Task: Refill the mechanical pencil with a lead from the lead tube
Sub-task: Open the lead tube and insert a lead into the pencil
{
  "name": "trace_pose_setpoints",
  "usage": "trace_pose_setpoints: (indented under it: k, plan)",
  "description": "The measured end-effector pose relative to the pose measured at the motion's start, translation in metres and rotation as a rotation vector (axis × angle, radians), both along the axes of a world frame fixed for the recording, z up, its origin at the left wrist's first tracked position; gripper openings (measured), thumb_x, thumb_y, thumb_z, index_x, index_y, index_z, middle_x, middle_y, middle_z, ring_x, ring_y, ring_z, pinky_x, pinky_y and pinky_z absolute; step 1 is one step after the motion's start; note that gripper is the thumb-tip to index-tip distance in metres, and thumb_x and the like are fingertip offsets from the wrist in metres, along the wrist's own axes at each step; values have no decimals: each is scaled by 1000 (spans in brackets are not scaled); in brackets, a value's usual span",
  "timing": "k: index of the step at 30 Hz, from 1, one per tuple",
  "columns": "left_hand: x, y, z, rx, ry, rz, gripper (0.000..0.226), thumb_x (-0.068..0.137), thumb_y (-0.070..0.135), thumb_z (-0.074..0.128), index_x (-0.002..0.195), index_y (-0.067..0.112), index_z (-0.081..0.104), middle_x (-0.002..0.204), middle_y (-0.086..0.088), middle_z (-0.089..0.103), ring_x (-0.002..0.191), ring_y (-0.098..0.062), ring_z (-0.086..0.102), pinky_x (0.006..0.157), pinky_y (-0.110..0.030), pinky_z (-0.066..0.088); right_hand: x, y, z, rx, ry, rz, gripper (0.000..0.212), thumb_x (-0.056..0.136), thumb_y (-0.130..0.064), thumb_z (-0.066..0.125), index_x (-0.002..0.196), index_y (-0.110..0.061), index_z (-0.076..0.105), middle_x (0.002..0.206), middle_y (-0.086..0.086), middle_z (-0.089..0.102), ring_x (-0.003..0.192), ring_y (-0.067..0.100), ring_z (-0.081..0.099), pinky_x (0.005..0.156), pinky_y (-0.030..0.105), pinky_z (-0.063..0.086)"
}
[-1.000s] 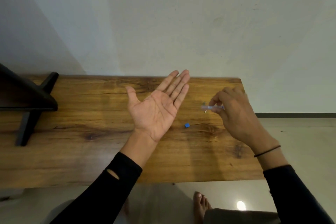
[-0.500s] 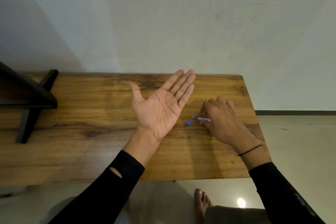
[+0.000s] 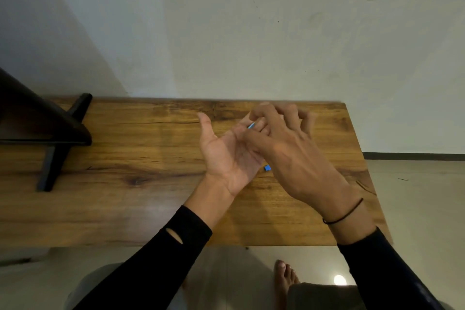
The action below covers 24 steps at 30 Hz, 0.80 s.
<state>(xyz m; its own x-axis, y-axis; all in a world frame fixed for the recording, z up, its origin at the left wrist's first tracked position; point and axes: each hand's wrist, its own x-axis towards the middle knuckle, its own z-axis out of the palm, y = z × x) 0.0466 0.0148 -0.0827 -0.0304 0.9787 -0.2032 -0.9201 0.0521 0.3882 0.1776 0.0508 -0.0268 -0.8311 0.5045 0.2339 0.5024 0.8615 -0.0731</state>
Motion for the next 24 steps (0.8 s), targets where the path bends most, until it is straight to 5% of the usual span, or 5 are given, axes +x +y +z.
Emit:
trace_pose_setpoints:
  k: [7,11,15,20,24]
  plan:
    - [3,4,3,-82,-37,-29,127,82,103,22,144,-3,55,144,-13,27,116,-30,29,89,-35,29,1,1,5,31,-79,-17,40,80,9,66,104,-22,65,129,13,55,122,38,49,93,53,33]
    - [0,5,2,-76,-37,-43,136,82,103,24,160,-7,39,149,-14,27,130,-27,13,96,-37,23,0,1,5,42,-77,-9,34,78,8,61,97,-21,60,122,12,54,115,36,47,89,51,31]
    - [1,5,2,-90,-9,-63,137,82,103,22,159,-9,41,154,-24,31,135,-31,18,107,-40,11,1,3,-1,57,-49,-12,39,77,9,63,99,-22,58,119,10,52,112,33,44,89,52,32]
    - [-7,8,1,-70,-2,-94,120,87,98,20,144,3,66,133,-19,72,111,-28,73,100,-41,51,5,11,-3,-146,196,-71,13,97,-13,64,103,-25,64,117,0,54,110,24,39,85,47,33]
    - [-22,23,-1,-309,724,64,58,107,63,48,136,16,68,113,-3,81,94,-16,73,79,-28,60,15,28,-1,-435,599,-155,4,103,-23,67,104,-26,65,101,-10,58,100,17,48,85,31,38]
